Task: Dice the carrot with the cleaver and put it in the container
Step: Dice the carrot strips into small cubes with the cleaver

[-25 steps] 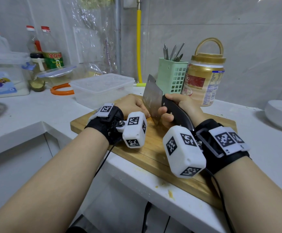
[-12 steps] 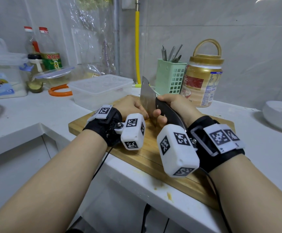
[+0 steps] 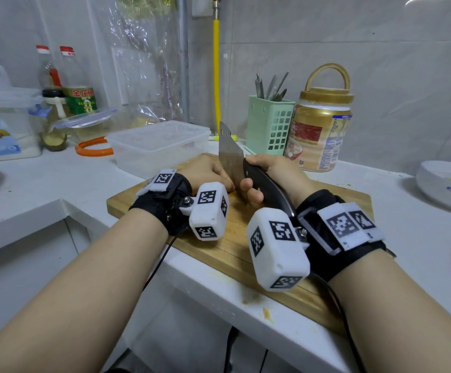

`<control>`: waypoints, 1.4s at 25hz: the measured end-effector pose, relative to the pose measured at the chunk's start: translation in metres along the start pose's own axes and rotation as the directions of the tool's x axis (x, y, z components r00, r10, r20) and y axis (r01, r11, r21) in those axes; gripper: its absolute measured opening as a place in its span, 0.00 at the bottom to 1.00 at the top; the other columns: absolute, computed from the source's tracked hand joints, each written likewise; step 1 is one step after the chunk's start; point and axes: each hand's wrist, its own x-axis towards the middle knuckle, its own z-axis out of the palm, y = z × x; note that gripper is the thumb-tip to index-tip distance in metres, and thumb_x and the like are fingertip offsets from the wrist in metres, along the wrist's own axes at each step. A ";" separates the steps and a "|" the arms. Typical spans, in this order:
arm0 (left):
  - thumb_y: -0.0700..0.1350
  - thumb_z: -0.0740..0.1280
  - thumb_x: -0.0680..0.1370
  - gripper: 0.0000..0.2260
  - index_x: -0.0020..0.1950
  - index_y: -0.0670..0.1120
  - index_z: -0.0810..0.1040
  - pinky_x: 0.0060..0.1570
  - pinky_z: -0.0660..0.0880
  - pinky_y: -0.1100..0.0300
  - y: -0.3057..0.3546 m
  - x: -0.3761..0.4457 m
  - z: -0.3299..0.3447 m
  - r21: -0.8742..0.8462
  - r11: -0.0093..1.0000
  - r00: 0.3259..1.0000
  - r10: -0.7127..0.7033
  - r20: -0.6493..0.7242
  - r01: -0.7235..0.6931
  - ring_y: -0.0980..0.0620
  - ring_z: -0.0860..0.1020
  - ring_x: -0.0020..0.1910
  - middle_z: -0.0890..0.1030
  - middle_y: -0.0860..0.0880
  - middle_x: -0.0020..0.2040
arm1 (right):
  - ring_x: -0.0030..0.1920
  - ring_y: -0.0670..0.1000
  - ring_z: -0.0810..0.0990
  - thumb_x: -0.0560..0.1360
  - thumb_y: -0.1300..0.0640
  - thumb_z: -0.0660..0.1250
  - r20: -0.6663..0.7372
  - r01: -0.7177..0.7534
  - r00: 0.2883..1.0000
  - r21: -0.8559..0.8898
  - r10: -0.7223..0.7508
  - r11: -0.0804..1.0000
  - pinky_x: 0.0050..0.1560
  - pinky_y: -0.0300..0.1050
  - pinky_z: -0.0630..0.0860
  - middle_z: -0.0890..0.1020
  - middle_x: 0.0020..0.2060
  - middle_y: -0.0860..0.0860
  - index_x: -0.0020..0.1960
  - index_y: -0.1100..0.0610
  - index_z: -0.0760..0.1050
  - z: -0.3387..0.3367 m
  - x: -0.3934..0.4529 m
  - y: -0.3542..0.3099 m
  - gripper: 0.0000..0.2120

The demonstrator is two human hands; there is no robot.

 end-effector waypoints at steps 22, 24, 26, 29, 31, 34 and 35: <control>0.40 0.71 0.73 0.10 0.34 0.49 0.76 0.43 0.72 0.57 0.005 0.001 0.004 -0.054 0.997 0.980 -0.064 -0.189 0.055 0.53 0.75 0.34 0.78 0.52 0.32 | 0.17 0.48 0.66 0.81 0.52 0.55 0.097 -0.068 0.994 0.216 0.048 0.974 0.21 0.31 0.62 0.69 0.27 0.52 0.45 0.59 0.67 -0.007 -0.008 0.000 0.12; 0.39 0.70 0.74 0.10 0.34 0.49 0.76 0.39 0.71 0.62 0.007 0.000 0.004 -0.033 0.998 0.984 -0.049 -0.173 0.043 0.55 0.74 0.32 0.77 0.53 0.32 | 0.17 0.47 0.67 0.81 0.52 0.55 0.066 -0.050 0.997 0.238 0.036 0.970 0.22 0.31 0.62 0.70 0.27 0.52 0.44 0.59 0.66 -0.009 -0.009 0.000 0.12; 0.37 0.69 0.75 0.10 0.35 0.46 0.75 0.31 0.69 0.68 0.010 -0.002 0.004 -0.032 0.999 0.987 -0.035 -0.155 0.031 0.60 0.74 0.28 0.77 0.52 0.32 | 0.17 0.47 0.67 0.80 0.52 0.56 0.019 -0.029 1.000 0.276 0.024 0.961 0.22 0.31 0.63 0.70 0.27 0.52 0.43 0.59 0.65 -0.012 -0.007 0.000 0.12; 0.37 0.69 0.76 0.10 0.35 0.45 0.75 0.25 0.68 0.72 0.011 -0.003 0.004 -0.032 0.999 0.989 -0.028 -0.143 0.023 0.64 0.73 0.23 0.77 0.52 0.32 | 0.17 0.48 0.66 0.80 0.53 0.56 -0.040 0.007 0.999 0.316 0.006 0.949 0.22 0.30 0.64 0.70 0.27 0.52 0.44 0.59 0.66 -0.017 -0.005 0.000 0.11; 0.38 0.69 0.76 0.10 0.35 0.46 0.75 0.28 0.69 0.71 0.011 -0.002 0.004 -0.025 0.999 0.989 -0.027 -0.144 0.023 0.61 0.74 0.27 0.77 0.51 0.33 | 0.17 0.48 0.66 0.81 0.53 0.56 -0.045 0.025 0.999 0.329 -0.011 0.944 0.21 0.30 0.64 0.69 0.27 0.52 0.44 0.59 0.66 -0.020 -0.005 0.000 0.10; 0.38 0.70 0.75 0.10 0.35 0.46 0.76 0.35 0.71 0.65 0.011 -0.002 0.004 -0.033 0.999 0.990 -0.027 -0.140 0.022 0.56 0.75 0.33 0.79 0.50 0.35 | 0.17 0.47 0.66 0.81 0.52 0.55 0.004 0.038 0.999 0.379 -0.042 0.925 0.21 0.30 0.63 0.69 0.27 0.51 0.42 0.58 0.64 -0.024 -0.010 -0.002 0.12; 0.38 0.69 0.75 0.10 0.35 0.46 0.76 0.36 0.71 0.64 0.011 -0.002 0.004 -0.039 0.999 0.990 -0.026 -0.138 0.021 0.56 0.75 0.34 0.79 0.50 0.36 | 0.18 0.46 0.66 0.81 0.52 0.55 0.020 0.051 0.998 0.396 -0.064 0.917 0.21 0.30 0.63 0.69 0.28 0.51 0.42 0.58 0.63 -0.026 -0.011 -0.003 0.12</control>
